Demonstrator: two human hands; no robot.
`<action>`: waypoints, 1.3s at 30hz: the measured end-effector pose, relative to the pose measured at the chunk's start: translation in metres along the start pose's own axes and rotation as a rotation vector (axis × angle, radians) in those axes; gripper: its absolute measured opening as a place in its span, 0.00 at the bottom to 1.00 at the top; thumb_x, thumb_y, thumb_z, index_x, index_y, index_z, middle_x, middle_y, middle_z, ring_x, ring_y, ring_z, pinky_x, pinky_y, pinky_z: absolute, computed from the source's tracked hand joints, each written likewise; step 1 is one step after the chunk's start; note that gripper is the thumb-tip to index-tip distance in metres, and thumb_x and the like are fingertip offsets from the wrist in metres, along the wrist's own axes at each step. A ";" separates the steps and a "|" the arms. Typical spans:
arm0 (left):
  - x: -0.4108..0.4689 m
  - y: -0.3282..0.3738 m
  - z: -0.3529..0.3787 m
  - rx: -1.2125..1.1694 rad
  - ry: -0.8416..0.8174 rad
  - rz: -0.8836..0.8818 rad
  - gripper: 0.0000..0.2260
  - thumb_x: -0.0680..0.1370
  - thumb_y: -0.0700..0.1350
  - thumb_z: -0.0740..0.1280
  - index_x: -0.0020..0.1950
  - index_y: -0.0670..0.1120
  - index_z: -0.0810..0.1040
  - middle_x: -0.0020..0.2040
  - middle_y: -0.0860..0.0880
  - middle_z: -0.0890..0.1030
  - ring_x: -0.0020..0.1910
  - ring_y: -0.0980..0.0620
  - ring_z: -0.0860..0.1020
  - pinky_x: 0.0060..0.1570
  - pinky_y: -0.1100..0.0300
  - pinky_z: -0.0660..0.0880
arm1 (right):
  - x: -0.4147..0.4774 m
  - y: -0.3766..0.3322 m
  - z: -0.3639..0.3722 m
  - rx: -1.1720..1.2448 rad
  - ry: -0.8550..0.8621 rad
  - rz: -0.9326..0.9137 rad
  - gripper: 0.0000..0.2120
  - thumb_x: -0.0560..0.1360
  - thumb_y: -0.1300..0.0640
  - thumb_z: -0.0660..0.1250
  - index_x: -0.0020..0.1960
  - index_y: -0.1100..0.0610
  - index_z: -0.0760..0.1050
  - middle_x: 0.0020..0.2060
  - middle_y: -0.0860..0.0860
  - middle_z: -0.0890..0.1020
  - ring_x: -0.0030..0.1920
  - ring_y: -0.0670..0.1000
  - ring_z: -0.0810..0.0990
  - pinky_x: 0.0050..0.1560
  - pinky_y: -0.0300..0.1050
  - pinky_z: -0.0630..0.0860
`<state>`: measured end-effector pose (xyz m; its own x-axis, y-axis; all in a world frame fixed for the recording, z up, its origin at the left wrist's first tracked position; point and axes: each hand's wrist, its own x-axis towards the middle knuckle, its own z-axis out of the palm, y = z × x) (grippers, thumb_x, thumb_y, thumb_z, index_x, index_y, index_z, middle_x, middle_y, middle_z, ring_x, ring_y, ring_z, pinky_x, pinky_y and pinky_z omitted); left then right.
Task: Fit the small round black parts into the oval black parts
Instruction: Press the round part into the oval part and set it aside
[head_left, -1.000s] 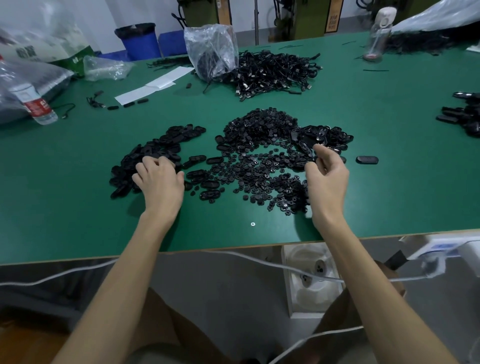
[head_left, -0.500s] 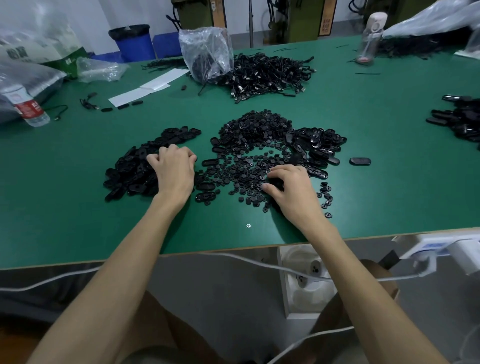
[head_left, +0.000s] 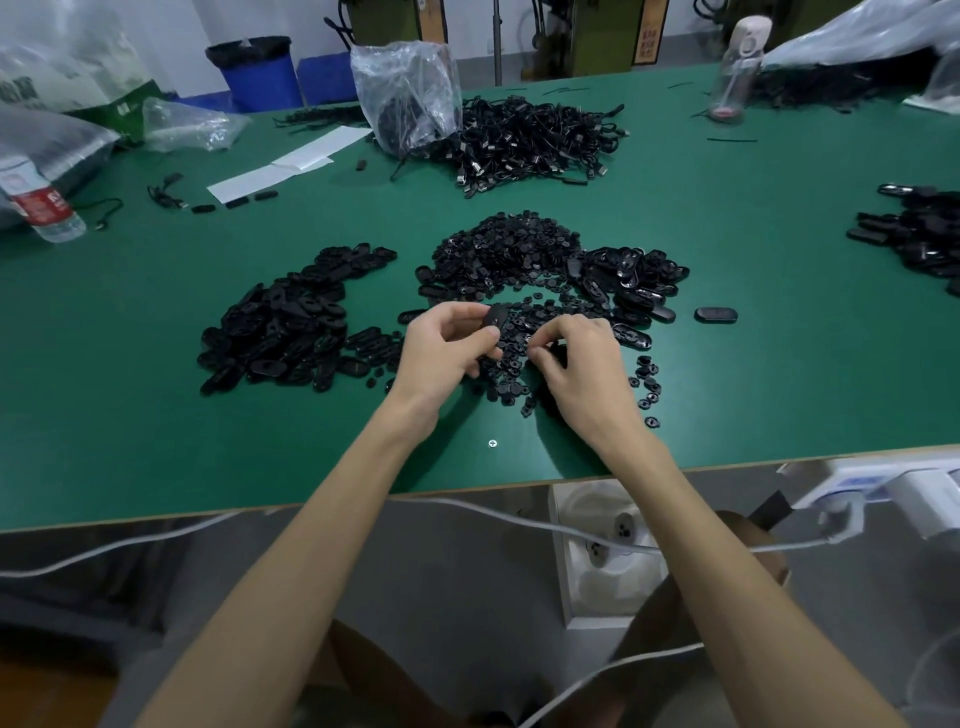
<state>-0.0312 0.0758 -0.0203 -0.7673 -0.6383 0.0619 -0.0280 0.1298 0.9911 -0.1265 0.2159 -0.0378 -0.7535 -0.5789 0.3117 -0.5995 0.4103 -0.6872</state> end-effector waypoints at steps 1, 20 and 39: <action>-0.001 -0.002 0.002 0.000 0.006 0.011 0.08 0.80 0.35 0.72 0.58 0.42 0.81 0.46 0.46 0.85 0.38 0.54 0.84 0.32 0.64 0.74 | 0.000 -0.001 -0.001 0.030 0.026 -0.001 0.01 0.81 0.57 0.69 0.51 0.54 0.79 0.50 0.47 0.81 0.58 0.50 0.72 0.53 0.39 0.63; -0.016 -0.007 0.006 -0.101 -0.101 0.200 0.19 0.79 0.33 0.72 0.70 0.39 0.78 0.44 0.40 0.85 0.43 0.42 0.87 0.41 0.55 0.83 | -0.006 -0.004 -0.015 0.415 0.076 -0.015 0.05 0.78 0.57 0.74 0.54 0.54 0.85 0.42 0.46 0.87 0.48 0.45 0.84 0.56 0.49 0.80; -0.012 -0.013 0.003 -0.141 -0.168 0.155 0.19 0.78 0.34 0.74 0.68 0.38 0.80 0.46 0.42 0.85 0.42 0.48 0.87 0.46 0.59 0.83 | -0.005 -0.003 -0.016 0.505 0.057 -0.023 0.05 0.77 0.61 0.74 0.53 0.56 0.84 0.44 0.48 0.87 0.48 0.47 0.84 0.55 0.43 0.80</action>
<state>-0.0239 0.0843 -0.0340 -0.8514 -0.4825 0.2059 0.1788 0.1022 0.9786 -0.1251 0.2294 -0.0268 -0.7638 -0.5384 0.3561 -0.4214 -0.0020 -0.9069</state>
